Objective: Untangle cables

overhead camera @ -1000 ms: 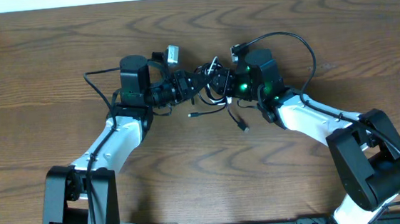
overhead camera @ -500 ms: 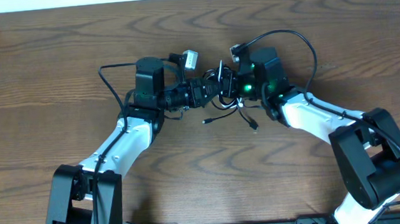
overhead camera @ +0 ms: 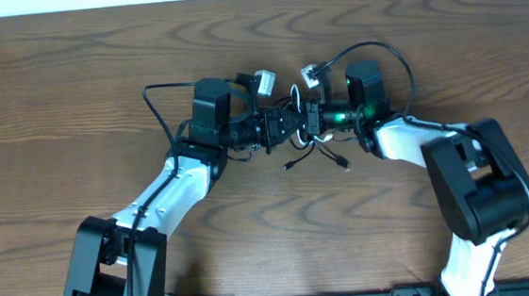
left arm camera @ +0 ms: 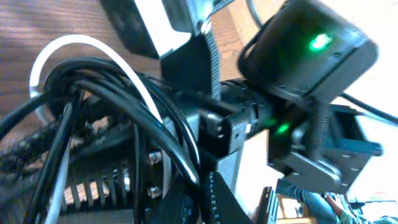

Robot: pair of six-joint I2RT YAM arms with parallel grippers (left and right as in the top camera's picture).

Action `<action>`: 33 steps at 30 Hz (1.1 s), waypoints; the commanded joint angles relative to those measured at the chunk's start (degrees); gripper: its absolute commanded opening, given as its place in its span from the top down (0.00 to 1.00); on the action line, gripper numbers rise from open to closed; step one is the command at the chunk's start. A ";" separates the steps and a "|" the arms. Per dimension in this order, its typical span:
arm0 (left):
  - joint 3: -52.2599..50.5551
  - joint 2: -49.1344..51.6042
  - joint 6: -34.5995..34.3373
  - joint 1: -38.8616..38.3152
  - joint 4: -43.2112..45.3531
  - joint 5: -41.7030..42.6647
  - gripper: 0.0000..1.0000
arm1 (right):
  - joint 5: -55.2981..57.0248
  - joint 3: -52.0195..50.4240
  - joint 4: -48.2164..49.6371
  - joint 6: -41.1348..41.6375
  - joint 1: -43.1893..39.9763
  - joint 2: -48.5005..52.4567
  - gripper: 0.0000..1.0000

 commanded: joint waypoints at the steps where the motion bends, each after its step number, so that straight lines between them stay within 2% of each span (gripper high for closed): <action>1: 0.50 -1.27 1.42 -0.57 0.92 1.25 0.93 | -12.81 0.02 5.88 -0.90 -1.16 3.52 0.72; 3: 0.50 -1.27 1.42 -0.46 0.96 0.87 0.92 | -13.40 0.02 5.84 -0.98 -1.77 3.56 0.44; 4: 0.52 -1.25 1.33 -0.37 0.94 0.46 0.93 | -13.40 0.02 5.84 -0.98 -1.97 3.56 0.01; 5: 0.50 -1.27 1.25 -0.35 0.92 -0.17 0.93 | -13.38 0.02 5.81 -1.01 -2.14 3.56 0.01; 8: 0.50 -1.27 -1.57 -0.33 0.96 -1.66 0.93 | -13.77 0.02 5.86 -2.73 -2.19 3.56 0.14; 14: 0.50 -1.25 -2.97 -0.33 0.92 -1.62 0.93 | -12.68 0.02 5.90 -2.67 -2.01 3.56 0.17; 17: 0.50 -1.25 -2.95 -0.33 0.85 -1.62 0.92 | -12.66 0.02 6.08 -2.38 -1.73 3.56 0.23; 20: 0.50 -1.25 -2.91 -0.33 0.87 -1.64 0.93 | -12.59 0.02 7.28 -0.37 -1.73 3.56 0.28; 25: 0.50 -1.25 -2.91 -0.33 0.63 -1.62 0.93 | -11.58 0.02 12.15 5.18 -1.70 3.56 0.29; 30: 0.50 -1.25 -2.91 -0.33 0.66 -1.62 0.93 | -10.36 0.02 14.88 9.29 -1.70 3.56 0.37; 31: 0.50 -1.25 -2.91 -0.33 0.66 -1.62 0.93 | -9.99 0.02 14.88 9.60 -1.70 3.56 0.43; 32: 0.50 -1.25 -2.91 -0.33 0.66 -1.62 0.93 | -9.70 0.02 14.86 9.57 -1.70 3.56 0.54; 33: 0.50 -1.25 -2.89 -0.33 0.66 -1.62 0.93 | -9.70 0.02 14.86 9.57 -1.70 3.56 0.72</action>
